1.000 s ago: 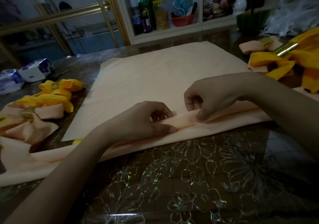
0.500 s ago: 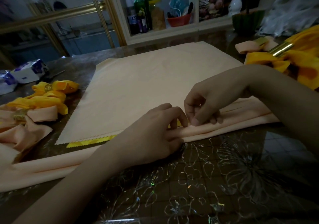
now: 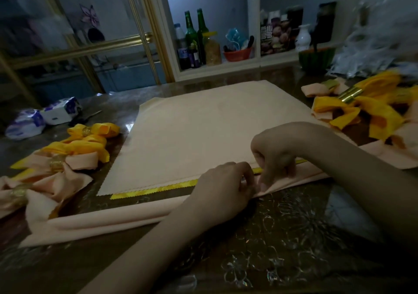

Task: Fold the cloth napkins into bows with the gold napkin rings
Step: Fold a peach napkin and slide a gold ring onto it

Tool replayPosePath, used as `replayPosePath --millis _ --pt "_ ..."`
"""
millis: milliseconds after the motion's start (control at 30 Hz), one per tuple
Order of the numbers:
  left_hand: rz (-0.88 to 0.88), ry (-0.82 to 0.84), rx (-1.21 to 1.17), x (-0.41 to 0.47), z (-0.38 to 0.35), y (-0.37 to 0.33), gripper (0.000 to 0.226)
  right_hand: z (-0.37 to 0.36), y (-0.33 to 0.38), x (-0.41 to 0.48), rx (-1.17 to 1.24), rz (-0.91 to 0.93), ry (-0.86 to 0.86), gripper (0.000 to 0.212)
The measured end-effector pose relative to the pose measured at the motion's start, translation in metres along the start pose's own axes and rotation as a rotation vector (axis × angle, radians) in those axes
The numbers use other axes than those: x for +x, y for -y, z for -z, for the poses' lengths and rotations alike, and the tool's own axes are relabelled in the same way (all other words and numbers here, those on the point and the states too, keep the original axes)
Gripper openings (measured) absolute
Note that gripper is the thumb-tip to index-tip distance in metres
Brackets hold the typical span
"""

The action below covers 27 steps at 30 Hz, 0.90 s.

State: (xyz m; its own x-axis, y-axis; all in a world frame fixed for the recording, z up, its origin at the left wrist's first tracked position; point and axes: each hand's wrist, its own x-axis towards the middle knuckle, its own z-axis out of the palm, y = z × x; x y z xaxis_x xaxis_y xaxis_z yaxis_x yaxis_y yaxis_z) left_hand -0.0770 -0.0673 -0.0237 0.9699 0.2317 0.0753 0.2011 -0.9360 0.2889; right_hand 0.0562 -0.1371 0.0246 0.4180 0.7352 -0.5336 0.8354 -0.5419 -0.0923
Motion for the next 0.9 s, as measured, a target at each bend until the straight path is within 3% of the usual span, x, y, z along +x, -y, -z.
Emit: replayPosePath --millis 100,233,333,533,667,767,900 --pt "0.029 -0.023 -0.085 0.001 -0.001 0.000 0.006 -0.002 0.001 -0.006 -0.202 -0.089 -0.088 0.055" --pt "0.072 -0.031 -0.208 0.007 -0.003 -0.007 0.017 -0.030 -0.020 -0.019 -0.130 -0.124 -0.235 0.070" --pt "0.164 0.023 -0.287 0.012 -0.003 -0.011 0.033 -0.047 -0.039 -0.029 -0.041 -0.173 -0.364 0.065" --pt "0.286 0.031 -0.297 0.012 -0.001 -0.026 0.030 -0.044 -0.076 -0.052 -0.022 -0.294 -0.321 0.057" --pt "0.311 0.036 -0.135 0.017 -0.002 -0.035 0.031 -0.040 -0.086 -0.064 -0.101 -0.293 -0.380 0.048" --pt "0.354 0.128 -0.133 0.027 0.001 -0.032 0.034 -0.035 -0.080 -0.078 -0.145 -0.243 -0.446 0.044" --pt "0.361 0.199 -0.174 0.027 0.005 -0.028 0.065 -0.036 -0.049 -0.103 0.052 -0.044 -0.452 0.038"
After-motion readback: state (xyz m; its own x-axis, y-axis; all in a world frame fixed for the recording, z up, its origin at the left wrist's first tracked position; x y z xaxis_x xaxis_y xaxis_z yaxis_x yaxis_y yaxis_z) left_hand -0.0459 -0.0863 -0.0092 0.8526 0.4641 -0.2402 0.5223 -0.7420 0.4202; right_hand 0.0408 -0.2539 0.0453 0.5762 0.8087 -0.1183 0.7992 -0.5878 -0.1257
